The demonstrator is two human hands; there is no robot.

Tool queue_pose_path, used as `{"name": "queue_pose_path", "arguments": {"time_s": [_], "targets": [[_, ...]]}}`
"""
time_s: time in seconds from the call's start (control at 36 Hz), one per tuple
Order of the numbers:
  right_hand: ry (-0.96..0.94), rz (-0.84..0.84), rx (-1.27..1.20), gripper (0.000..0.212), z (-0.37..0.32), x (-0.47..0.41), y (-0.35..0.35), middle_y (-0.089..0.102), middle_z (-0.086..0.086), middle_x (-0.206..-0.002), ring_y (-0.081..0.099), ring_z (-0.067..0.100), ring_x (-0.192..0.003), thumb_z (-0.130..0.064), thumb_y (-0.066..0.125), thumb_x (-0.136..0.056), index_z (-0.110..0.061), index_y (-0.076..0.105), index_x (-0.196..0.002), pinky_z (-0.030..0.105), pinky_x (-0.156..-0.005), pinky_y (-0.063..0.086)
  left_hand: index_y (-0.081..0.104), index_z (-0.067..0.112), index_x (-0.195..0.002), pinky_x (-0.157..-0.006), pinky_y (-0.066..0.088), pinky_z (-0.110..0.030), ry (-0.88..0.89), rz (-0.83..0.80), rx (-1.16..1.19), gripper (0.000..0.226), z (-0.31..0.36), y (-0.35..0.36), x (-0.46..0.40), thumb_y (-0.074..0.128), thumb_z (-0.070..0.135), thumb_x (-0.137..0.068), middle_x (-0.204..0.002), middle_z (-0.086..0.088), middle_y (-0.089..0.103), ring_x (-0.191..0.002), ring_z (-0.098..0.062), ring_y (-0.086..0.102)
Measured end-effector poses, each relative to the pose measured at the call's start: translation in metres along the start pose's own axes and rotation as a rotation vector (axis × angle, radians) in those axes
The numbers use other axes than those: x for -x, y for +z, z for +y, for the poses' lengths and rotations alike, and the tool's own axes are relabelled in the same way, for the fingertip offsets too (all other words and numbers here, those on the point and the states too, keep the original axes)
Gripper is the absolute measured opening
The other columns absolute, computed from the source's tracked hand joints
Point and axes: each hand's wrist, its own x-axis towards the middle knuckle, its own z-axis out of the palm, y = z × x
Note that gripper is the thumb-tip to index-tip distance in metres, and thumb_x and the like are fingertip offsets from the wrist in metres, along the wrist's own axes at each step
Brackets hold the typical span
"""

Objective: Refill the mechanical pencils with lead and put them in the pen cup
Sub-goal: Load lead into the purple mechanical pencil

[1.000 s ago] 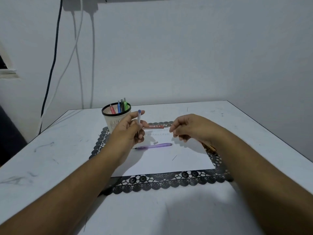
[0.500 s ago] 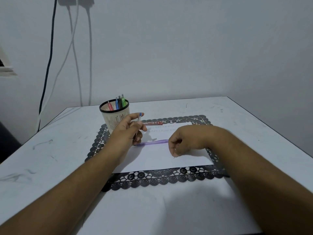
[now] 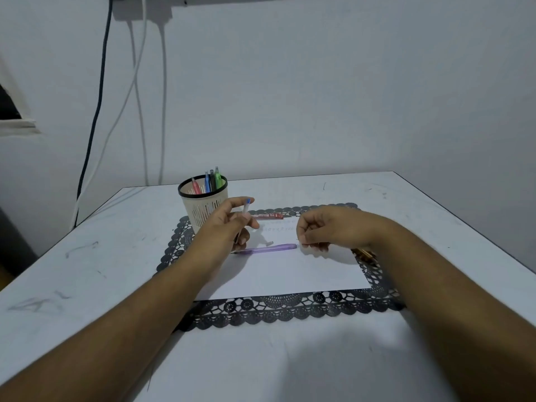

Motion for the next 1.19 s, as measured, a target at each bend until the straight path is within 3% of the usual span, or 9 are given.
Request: {"name": "queue_pose_path", "arguments": {"time_s": [0.17, 0.28, 0.42, 0.58, 0.75, 0.94, 1.08, 1.19], "targets": [[-0.017, 0.028, -0.194, 0.014, 0.005, -0.001, -0.007, 0.065, 0.002, -0.079, 0.058, 0.015, -0.072, -0.001, 0.062, -0.099, -0.007, 0.073, -0.105, 0.028, -0.067, 0.049, 0.064, 0.02, -0.125, -0.063, 0.047, -0.03, -0.054, -0.031, 0.063, 0.025, 0.001, 0.008, -0.009, 0.051, 0.009, -0.106, -0.09, -0.001, 0.073, -0.065, -0.016, 0.054], [-0.017, 0.078, -0.209, 0.024, 0.005, -0.001, -0.009, 0.06, 0.002, -0.077, 0.053, 0.016, -0.073, -0.004, 0.059, -0.102, -0.014, 0.079, -0.11, 0.028, -0.067, 0.046, 0.064, 0.021, -0.12, -0.062, 0.044, -0.031, -0.005, -0.048, -0.058, 0.022, 0.0, 0.011, -0.015, 0.051, 0.009, -0.107, -0.087, 0.002, 0.072, -0.062, -0.016, 0.052], [0.022, 0.138, -0.271, 0.021, 0.006, -0.001, -0.008, 0.062, -0.001, -0.073, 0.055, 0.014, -0.069, 0.001, 0.056, -0.101, -0.006, 0.075, -0.106, 0.03, -0.063, 0.046, 0.064, 0.02, -0.119, -0.058, 0.038, -0.031, 0.051, -0.053, -0.18, 0.021, -0.005, 0.018, -0.027, 0.051, 0.009, -0.107, -0.085, 0.0, 0.069, -0.058, -0.015, 0.048], [0.028, 0.185, -0.27, 0.016, 0.005, 0.0, -0.007, 0.068, 0.003, -0.081, 0.061, 0.015, -0.072, 0.001, 0.059, -0.1, -0.002, 0.073, -0.107, 0.031, -0.063, 0.051, 0.062, 0.033, -0.118, -0.065, 0.045, -0.033, 0.181, -0.042, -0.587, 0.021, -0.01, 0.021, -0.047, 0.05, 0.019, -0.107, -0.09, 0.0, 0.07, -0.066, -0.015, 0.058], [0.003, 0.255, -0.305, 0.014, 0.005, 0.0, -0.009, 0.076, 0.012, -0.093, 0.067, 0.02, -0.075, -0.003, 0.061, -0.099, -0.004, 0.074, -0.104, 0.033, -0.064, 0.055, 0.06, 0.024, -0.13, -0.076, 0.038, -0.032, 0.268, -0.057, -1.209, 0.033, -0.013, 0.029, -0.08, 0.042, 0.013, -0.104, -0.116, -0.002, 0.057, -0.104, -0.023, 0.057], [0.008, 0.332, -0.305, 0.013, 0.001, 0.001, -0.008, 0.078, 0.013, -0.093, 0.066, 0.019, -0.072, -0.007, 0.062, -0.098, -0.005, 0.073, -0.103, 0.029, -0.059, 0.053, 0.063, 0.028, -0.104, -0.082, 0.053, -0.043, 0.316, -0.043, -1.377, 0.019, -0.026, 0.026, -0.09, 0.047, 0.036, -0.096, -0.098, 0.005, 0.054, -0.093, -0.023, 0.058], [0.008, 0.361, -0.274, 0.013, 0.0, 0.001, -0.006, 0.079, 0.01, -0.093, 0.067, 0.017, -0.074, -0.008, 0.062, -0.097, -0.008, 0.074, -0.101, 0.029, -0.061, 0.053, 0.063, 0.022, -0.102, -0.08, 0.049, -0.043, 0.309, -0.078, -1.446, 0.023, -0.026, 0.034, -0.094, 0.046, 0.036, -0.099, -0.098, 0.0, 0.056, -0.093, -0.027, 0.058], [0.009, 0.364, -0.257, 0.013, 0.0, 0.002, -0.007, 0.079, 0.009, -0.092, 0.068, 0.017, -0.075, -0.009, 0.063, -0.097, -0.01, 0.075, -0.101, 0.03, -0.062, 0.053, 0.061, 0.019, -0.108, -0.085, 0.047, -0.044, 0.295, -0.086, -1.481, 0.025, -0.029, 0.037, -0.093, 0.042, 0.035, -0.103, -0.109, -0.005, 0.06, -0.105, -0.031, 0.056]]}}
